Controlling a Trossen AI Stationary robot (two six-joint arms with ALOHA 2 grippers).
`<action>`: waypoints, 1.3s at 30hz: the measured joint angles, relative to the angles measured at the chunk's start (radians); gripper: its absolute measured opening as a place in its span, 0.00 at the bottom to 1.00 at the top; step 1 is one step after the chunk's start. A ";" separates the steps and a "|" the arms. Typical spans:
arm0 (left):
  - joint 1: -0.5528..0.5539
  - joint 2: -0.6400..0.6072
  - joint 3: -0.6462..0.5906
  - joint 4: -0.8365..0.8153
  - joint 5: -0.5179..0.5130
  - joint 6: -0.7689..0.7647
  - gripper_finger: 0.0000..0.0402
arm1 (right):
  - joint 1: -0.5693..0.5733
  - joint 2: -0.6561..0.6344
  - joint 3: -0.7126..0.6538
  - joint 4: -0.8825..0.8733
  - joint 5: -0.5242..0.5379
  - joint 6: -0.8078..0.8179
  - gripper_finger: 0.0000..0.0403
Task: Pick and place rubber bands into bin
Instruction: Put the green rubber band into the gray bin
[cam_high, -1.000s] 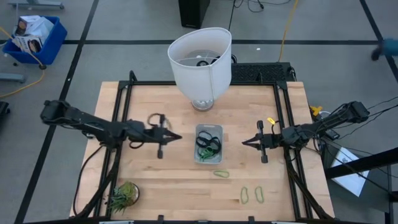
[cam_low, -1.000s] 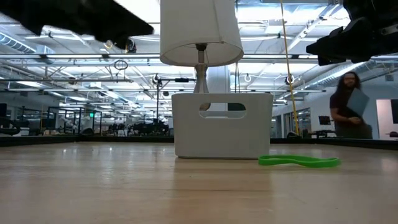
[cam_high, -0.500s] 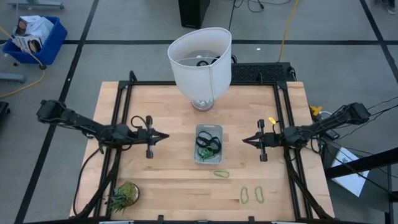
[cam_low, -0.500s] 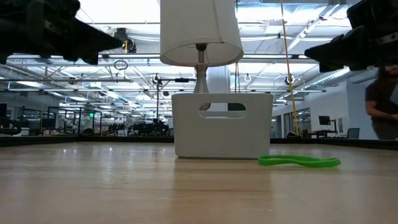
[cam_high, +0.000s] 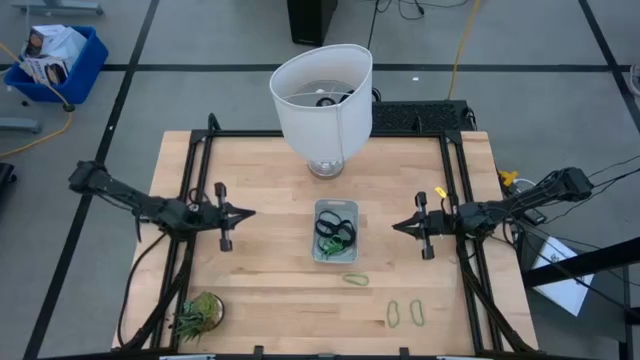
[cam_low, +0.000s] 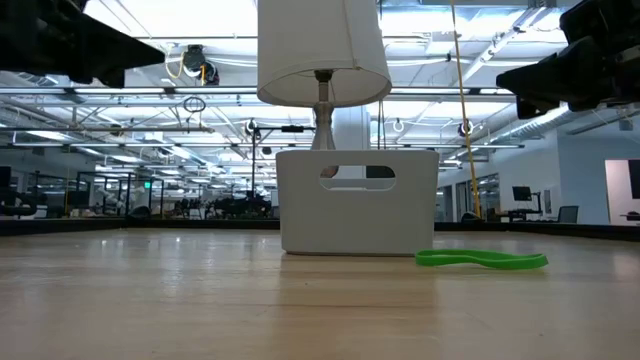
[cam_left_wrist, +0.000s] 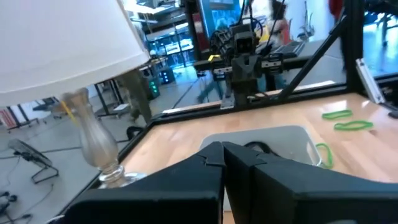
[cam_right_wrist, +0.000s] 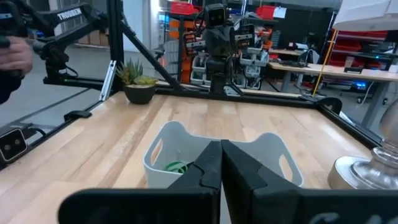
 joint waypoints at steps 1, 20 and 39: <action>-0.008 -0.018 0.000 -0.027 -0.017 0.002 0.00 | 0.000 -0.002 0.000 -0.006 0.000 0.003 0.00; -0.014 -0.052 -0.039 -0.050 -0.043 -0.025 0.00 | 0.000 -0.004 -0.002 -0.035 0.000 0.022 0.00; -0.014 -0.052 -0.039 -0.048 -0.041 -0.070 0.01 | 0.139 0.413 0.502 -0.453 -0.019 0.065 0.09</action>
